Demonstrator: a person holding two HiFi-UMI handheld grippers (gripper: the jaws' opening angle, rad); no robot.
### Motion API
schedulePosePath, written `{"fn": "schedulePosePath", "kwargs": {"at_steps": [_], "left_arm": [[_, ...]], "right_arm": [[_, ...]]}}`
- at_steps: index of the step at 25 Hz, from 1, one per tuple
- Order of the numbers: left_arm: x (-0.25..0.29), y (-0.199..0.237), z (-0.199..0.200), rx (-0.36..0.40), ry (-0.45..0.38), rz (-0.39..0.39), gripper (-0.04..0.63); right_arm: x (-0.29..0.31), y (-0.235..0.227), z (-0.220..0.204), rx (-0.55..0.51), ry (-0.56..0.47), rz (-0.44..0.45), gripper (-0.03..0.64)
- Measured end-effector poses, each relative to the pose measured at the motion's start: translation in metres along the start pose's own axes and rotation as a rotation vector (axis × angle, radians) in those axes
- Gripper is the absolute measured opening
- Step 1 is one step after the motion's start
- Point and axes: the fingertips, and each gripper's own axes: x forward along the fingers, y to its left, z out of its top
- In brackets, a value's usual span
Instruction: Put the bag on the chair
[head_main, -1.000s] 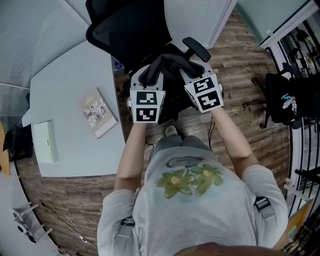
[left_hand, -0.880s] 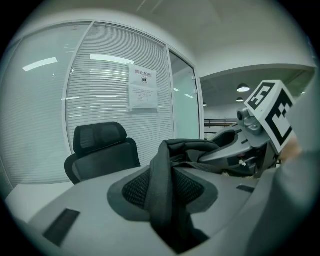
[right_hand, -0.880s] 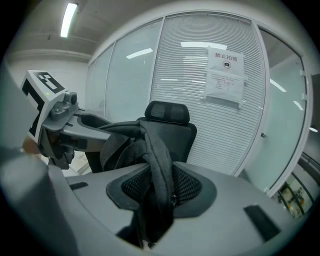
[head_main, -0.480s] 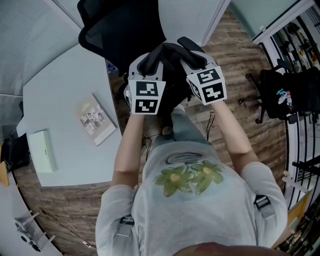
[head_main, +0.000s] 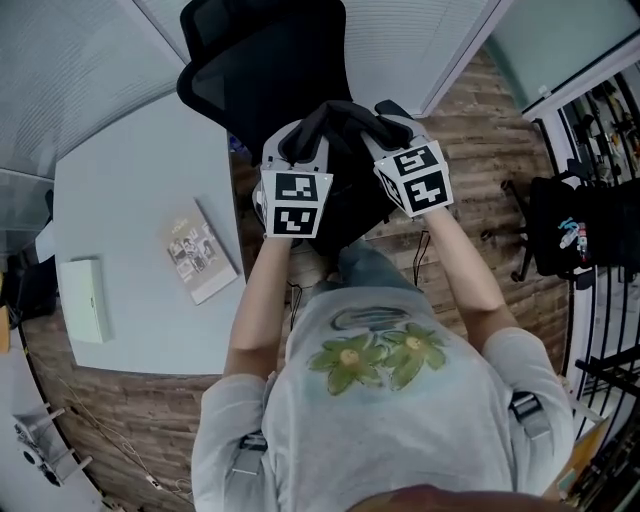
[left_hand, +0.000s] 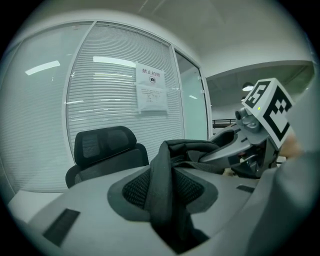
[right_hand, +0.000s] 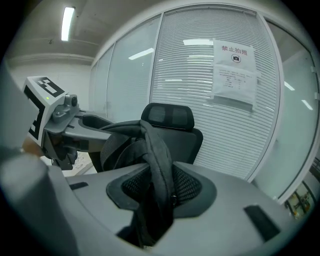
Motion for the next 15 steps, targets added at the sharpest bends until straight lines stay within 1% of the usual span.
{"fn": "schedulePosePath", "kwargs": {"at_steps": [5, 9, 15], "left_arm": [[0.015, 0.014, -0.004, -0.034, 0.03, 0.035, 0.149], [0.024, 0.023, -0.007, -0.062, 0.037, 0.05, 0.147], [0.039, 0.035, -0.006, -0.099, 0.05, 0.095, 0.146]], "right_arm": [[0.025, -0.006, 0.003, -0.011, 0.023, 0.057, 0.14], [0.04, -0.009, 0.007, -0.027, 0.029, 0.089, 0.14], [0.062, -0.018, 0.015, -0.062, 0.032, 0.147, 0.14]]}}
